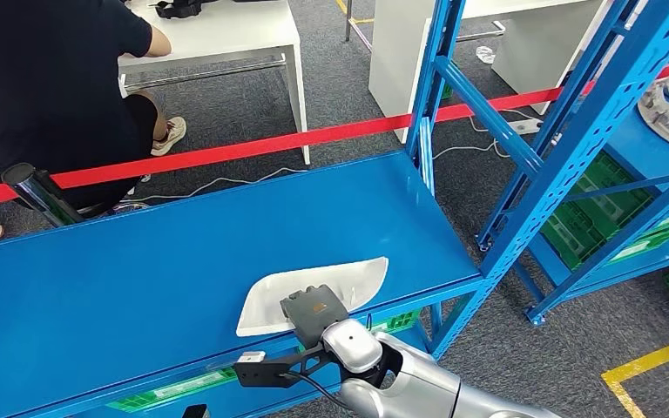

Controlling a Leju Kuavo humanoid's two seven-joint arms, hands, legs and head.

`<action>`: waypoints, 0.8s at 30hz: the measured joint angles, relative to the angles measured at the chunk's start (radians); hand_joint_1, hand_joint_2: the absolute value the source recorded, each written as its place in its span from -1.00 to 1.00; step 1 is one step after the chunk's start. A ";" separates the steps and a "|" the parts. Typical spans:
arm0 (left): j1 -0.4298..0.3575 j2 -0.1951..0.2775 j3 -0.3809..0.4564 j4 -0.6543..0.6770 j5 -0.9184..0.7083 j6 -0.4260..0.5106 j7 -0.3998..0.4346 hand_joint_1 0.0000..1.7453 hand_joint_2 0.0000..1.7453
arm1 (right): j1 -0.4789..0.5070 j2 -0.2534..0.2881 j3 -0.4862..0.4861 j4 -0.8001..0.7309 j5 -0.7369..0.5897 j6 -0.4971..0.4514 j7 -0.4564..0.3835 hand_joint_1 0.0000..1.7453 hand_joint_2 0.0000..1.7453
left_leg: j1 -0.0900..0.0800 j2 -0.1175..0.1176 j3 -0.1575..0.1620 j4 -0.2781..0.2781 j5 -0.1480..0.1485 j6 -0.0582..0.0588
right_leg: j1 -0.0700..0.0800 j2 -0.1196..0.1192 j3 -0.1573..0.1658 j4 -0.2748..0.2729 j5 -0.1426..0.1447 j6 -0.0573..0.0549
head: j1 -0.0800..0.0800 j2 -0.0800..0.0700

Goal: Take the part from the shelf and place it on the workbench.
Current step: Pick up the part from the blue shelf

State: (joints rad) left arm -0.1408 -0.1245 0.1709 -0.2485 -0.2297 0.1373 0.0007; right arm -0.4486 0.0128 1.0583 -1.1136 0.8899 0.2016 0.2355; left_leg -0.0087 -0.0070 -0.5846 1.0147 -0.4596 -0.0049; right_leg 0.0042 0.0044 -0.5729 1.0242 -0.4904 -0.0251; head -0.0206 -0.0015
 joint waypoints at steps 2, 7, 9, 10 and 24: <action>0.000 0.000 0.000 0.001 0.001 0.000 -0.003 -1.00 -1.00 | 0.000 0.002 0.000 0.003 0.000 -0.005 -0.001 1.00 1.00 | 0.000 0.000 0.000 0.000 0.000 0.000 | 0.000 0.000 0.000 0.000 0.000 0.000 | 0.000 0.000; 0.001 0.001 0.000 0.002 0.008 0.000 -0.025 -1.00 -1.00 | 0.000 0.003 -0.008 0.005 0.000 -0.019 -0.002 1.00 1.00 | 0.000 0.000 0.000 0.000 0.000 0.000 | 0.000 0.000 0.001 0.000 -0.001 0.001 | 0.000 0.000; 0.001 0.001 0.000 0.003 0.010 0.000 -0.027 -1.00 0.00 | -0.001 0.003 -0.015 0.005 0.001 -0.026 -0.001 1.00 1.00 | 0.000 0.000 0.000 0.000 0.000 0.000 | 0.000 0.000 0.001 0.000 0.000 0.001 | 0.000 0.000; 0.001 0.001 0.000 0.003 0.010 0.000 -0.026 -1.00 0.50 | -0.002 0.003 -0.018 0.004 0.003 -0.031 0.000 1.00 1.00 | 0.000 0.000 0.000 0.000 0.000 0.000 | 0.000 0.000 0.001 0.000 0.000 0.001 | 0.000 0.000; -0.002 0.007 -0.001 0.004 0.021 0.000 -0.009 -1.00 -1.00 | -0.143 0.002 -0.173 -0.373 0.078 -0.011 0.047 1.00 1.00 | 0.000 0.000 -0.001 0.000 0.000 0.000 | 0.000 0.000 -0.002 0.000 0.000 0.001 | 0.000 0.000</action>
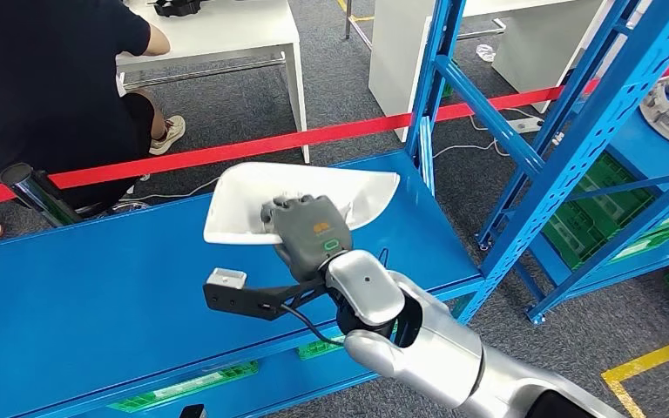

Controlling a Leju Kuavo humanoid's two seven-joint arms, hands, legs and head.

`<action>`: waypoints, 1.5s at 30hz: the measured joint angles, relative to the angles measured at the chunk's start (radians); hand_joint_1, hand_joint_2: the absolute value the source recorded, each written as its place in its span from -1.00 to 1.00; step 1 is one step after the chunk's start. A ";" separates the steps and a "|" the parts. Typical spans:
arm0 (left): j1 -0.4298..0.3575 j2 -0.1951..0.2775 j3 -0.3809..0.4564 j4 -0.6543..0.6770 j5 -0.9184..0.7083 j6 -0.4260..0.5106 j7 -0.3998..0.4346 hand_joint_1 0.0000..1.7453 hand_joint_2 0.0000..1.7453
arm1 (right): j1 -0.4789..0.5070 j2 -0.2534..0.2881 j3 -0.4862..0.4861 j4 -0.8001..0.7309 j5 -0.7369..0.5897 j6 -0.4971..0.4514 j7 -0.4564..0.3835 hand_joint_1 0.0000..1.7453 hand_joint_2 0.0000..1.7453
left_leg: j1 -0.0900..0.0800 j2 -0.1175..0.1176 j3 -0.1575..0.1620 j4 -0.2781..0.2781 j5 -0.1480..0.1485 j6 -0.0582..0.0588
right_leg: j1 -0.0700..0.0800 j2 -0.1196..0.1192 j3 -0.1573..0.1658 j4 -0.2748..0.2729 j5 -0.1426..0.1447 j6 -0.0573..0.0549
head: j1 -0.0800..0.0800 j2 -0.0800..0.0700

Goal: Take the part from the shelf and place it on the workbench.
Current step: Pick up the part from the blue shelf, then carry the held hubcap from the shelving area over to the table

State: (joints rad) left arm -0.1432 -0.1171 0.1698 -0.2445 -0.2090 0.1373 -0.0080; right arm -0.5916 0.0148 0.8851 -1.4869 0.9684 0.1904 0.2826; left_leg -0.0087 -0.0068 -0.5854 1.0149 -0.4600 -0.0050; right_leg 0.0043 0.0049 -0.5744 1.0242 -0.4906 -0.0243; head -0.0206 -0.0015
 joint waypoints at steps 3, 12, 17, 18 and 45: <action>0.000 0.002 0.000 0.000 0.000 0.000 -0.008 -1.00 -1.00 | -0.009 0.000 -0.019 -0.061 0.008 -0.005 -0.004 1.00 1.00 | 0.000 0.000 0.000 0.000 0.000 0.000 | 0.000 0.000 0.000 0.000 0.000 0.000 | 0.000 0.000; 0.004 0.021 -0.010 0.007 -0.008 0.000 -0.002 -1.00 -1.00 | -0.029 0.000 -0.032 -0.171 0.015 0.000 -0.013 1.00 1.00 | 0.000 0.000 0.000 0.000 -0.001 0.000 | 0.000 0.000 0.000 0.000 -0.001 0.000 | 0.000 0.000; 0.005 0.023 -0.010 0.010 0.015 0.000 0.002 -1.00 -1.00 | -0.032 0.000 -0.033 -0.194 0.002 0.004 -0.022 1.00 1.00 | 0.000 0.000 0.000 0.000 -0.001 0.000 | 0.000 0.000 0.000 0.000 -0.001 0.000 | 0.000 0.000; 0.005 0.024 -0.010 0.012 0.020 0.000 0.004 -1.00 -1.00 | -0.033 0.000 -0.033 -0.197 -0.007 0.003 -0.029 1.00 1.00 | 0.000 0.000 0.000 0.000 -0.001 0.000 | 0.000 0.000 0.000 0.000 -0.001 0.000 | 0.000 0.000; 0.026 0.060 0.018 0.044 0.046 0.000 0.004 -1.00 -1.00 | -0.036 0.046 -0.047 -0.286 -0.301 -0.087 -0.273 1.00 1.00 | 0.006 0.003 0.005 -0.002 -0.002 0.020 | -0.019 -0.002 -0.059 0.122 -0.035 0.036 | 0.003 0.000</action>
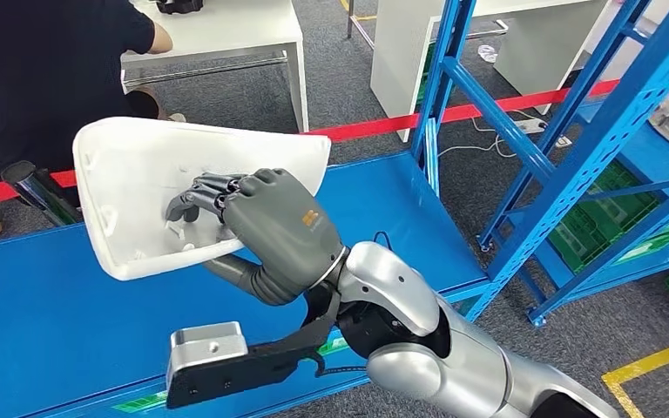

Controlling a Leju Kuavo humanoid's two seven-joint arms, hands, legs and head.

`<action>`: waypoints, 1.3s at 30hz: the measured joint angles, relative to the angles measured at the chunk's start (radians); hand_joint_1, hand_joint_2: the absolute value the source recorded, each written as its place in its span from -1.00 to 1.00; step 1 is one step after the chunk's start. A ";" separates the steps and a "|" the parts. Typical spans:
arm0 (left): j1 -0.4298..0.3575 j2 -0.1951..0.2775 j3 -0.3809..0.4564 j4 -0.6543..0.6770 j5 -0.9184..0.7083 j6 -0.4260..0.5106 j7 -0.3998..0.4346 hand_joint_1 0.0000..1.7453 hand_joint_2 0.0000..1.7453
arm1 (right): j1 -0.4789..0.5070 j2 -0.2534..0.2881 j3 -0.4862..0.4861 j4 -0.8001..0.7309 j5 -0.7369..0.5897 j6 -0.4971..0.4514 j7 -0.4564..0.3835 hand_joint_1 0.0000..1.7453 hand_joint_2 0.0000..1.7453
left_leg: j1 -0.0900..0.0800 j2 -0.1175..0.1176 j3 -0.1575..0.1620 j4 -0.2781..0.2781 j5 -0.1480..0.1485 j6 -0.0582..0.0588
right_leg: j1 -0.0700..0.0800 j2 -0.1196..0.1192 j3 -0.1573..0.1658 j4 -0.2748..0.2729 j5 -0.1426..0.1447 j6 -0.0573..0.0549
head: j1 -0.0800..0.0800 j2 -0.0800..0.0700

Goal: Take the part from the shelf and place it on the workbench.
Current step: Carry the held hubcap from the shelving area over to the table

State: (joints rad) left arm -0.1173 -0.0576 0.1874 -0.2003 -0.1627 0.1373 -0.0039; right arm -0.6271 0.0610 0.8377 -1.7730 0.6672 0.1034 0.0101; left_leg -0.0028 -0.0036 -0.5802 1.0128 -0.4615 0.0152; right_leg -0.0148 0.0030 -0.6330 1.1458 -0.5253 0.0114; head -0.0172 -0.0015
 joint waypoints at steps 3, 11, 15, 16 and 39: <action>0.002 -0.001 0.001 0.001 -0.002 0.000 -0.005 -1.00 -1.00 | -0.005 0.001 0.000 -0.012 -0.017 -0.002 -0.019 1.00 1.00 | -0.001 -0.003 -0.005 0.010 -0.003 -0.020 | 0.005 0.003 0.048 -0.099 0.035 -0.016 | -0.001 0.000; 0.018 0.002 0.002 0.004 -0.005 0.000 -0.016 -1.00 -1.00 | -0.010 0.009 0.006 -0.012 -0.024 -0.034 -0.046 1.00 1.00 | 0.011 -0.002 -0.091 0.246 -0.165 -0.070 | 0.002 -0.004 0.014 -0.115 0.072 -0.059 | -0.004 0.000; 0.026 0.004 0.002 0.004 -0.005 0.000 -0.022 -1.00 -1.00 | -0.008 0.010 0.009 -0.011 -0.024 -0.035 -0.045 1.00 1.00 | 0.017 -0.001 0.012 0.137 -0.110 -0.074 | 0.001 -0.004 -0.022 -0.111 0.101 -0.049 | -0.004 0.000; 0.026 0.004 0.003 0.004 -0.005 0.000 -0.024 -1.00 -1.00 | -0.008 0.011 0.009 -0.012 -0.024 -0.035 -0.045 1.00 1.00 | 0.016 -0.002 0.057 0.070 -0.094 -0.071 | 0.001 -0.004 -0.028 -0.110 0.107 -0.043 | -0.003 0.000; 0.033 0.011 0.019 0.004 -0.009 0.000 -0.059 -1.00 -1.00 | 0.000 0.019 0.034 -0.004 0.014 -0.037 -0.032 1.00 1.00 | 0.001 -0.002 -0.088 0.085 -0.025 -0.052 | 0.015 -0.008 0.088 -0.145 0.036 -0.059 | 0.001 0.000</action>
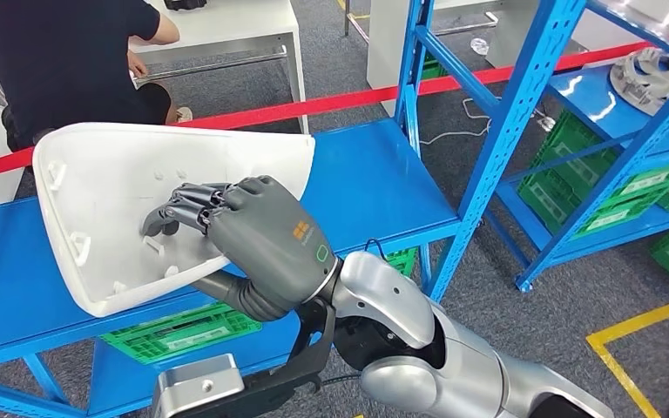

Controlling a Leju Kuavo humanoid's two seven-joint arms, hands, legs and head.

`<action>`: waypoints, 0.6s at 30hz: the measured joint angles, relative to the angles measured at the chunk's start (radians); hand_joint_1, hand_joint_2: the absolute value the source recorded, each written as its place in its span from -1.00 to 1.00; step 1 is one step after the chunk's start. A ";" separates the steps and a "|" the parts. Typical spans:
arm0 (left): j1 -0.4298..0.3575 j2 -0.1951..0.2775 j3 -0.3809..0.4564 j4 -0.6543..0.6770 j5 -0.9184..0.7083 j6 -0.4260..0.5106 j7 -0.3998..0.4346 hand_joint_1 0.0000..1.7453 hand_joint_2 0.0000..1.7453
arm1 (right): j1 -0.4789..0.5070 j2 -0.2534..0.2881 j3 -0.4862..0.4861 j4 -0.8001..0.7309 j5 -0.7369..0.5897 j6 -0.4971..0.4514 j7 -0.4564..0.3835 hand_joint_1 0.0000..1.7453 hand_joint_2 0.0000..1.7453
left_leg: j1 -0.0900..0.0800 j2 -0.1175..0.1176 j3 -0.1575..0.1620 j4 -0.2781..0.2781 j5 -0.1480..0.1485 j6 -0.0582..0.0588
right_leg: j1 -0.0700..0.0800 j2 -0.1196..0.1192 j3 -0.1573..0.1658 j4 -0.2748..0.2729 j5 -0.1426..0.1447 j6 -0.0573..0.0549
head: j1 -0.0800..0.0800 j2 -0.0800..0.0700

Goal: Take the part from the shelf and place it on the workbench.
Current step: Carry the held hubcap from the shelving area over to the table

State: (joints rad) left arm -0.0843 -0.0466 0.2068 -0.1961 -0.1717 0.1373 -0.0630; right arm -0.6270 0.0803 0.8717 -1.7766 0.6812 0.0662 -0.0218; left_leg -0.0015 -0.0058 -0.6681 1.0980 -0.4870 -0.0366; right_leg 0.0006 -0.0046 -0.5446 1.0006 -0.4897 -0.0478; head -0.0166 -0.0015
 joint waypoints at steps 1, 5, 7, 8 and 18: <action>-0.001 0.000 0.000 0.000 0.000 0.000 0.000 -1.00 -1.00 | 0.001 0.000 0.000 0.001 0.002 0.002 -0.002 1.00 1.00 | 0.002 0.000 -0.017 0.057 -0.051 -0.006 | 0.000 0.000 -0.013 -0.001 0.011 -0.002 | -0.001 0.000; -0.006 0.000 0.002 0.000 0.001 0.000 0.001 -1.00 -1.00 | 0.008 0.001 0.000 0.005 0.011 0.007 -0.009 1.00 1.00 | 0.013 0.001 0.000 0.178 -0.069 -0.020 | -0.003 -0.002 -0.074 0.005 0.058 0.006 | -0.002 0.000; -0.008 0.000 0.004 -0.001 0.001 0.000 0.002 -1.00 -1.00 | 0.010 0.002 0.000 0.006 0.013 0.007 -0.010 1.00 1.00 | 0.017 0.001 0.093 0.076 -0.030 -0.022 | -0.005 -0.003 -0.104 0.011 0.080 0.014 | -0.002 0.000; -0.010 -0.001 0.005 -0.002 0.002 0.000 0.002 -1.00 -1.00 | 0.010 0.003 0.000 0.006 0.013 0.007 -0.010 1.00 1.00 | 0.016 0.000 0.147 0.003 -0.037 -0.019 | -0.005 -0.003 -0.114 0.014 0.089 0.020 | -0.002 0.000; -0.014 -0.003 0.013 -0.002 0.008 0.000 0.001 -1.00 -1.00 | 0.019 0.001 -0.004 0.021 0.015 0.020 -0.034 1.00 1.00 | 0.005 0.012 0.115 -0.098 0.014 0.052 | -0.010 0.000 -0.205 0.273 -0.089 0.067 | -0.002 0.000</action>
State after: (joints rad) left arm -0.0985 -0.0498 0.2195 -0.1976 -0.1640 0.1373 -0.0625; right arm -0.6081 0.0811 0.8679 -1.7555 0.6966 0.0865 -0.0557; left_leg 0.0032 0.0064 -0.5530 1.0004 -0.4732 0.0151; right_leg -0.0092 -0.0041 -0.7493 1.2740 -0.5789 0.0193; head -0.0186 -0.0015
